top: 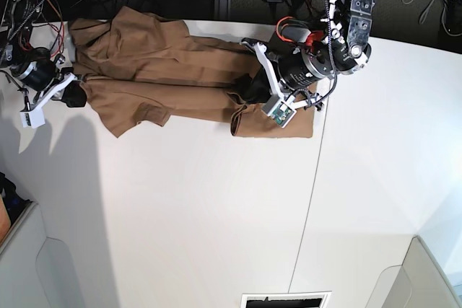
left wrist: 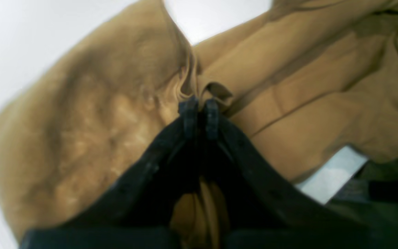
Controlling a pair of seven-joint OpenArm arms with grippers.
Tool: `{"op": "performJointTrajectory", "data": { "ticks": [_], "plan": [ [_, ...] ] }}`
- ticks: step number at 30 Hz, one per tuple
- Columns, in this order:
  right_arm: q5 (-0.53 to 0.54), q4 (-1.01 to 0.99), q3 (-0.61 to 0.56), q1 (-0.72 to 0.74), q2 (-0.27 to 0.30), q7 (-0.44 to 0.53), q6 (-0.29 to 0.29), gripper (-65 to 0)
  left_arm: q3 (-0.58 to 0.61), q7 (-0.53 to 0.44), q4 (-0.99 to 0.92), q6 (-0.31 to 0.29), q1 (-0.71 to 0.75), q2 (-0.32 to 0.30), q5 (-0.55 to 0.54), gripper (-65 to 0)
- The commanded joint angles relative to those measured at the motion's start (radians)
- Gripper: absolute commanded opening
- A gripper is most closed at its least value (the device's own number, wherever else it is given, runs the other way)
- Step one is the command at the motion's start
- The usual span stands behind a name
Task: Layout the t-shirt on the table in an organized manner, then fold the t-shirt properly
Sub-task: 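Fold the strip end with the left gripper toward the right gripper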
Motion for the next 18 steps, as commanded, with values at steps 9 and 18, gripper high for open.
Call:
{"op": "performJointTrajectory", "data": {
  "ticks": [9, 18],
  "plan": [
    [0.058, 0.071, 0.066, 0.018, 0.017, 0.020, 0.003, -59.8, 0.004, -0.008, -0.022, -0.143, -0.025, -0.001, -0.248, -40.8],
    [0.055, 0.055, 0.142, 0.007, 0.059, -0.024, 0.002, -31.4, 0.004, 0.091, -0.022, -0.144, -0.025, -0.001, -0.528, -40.9]
  ]
}}
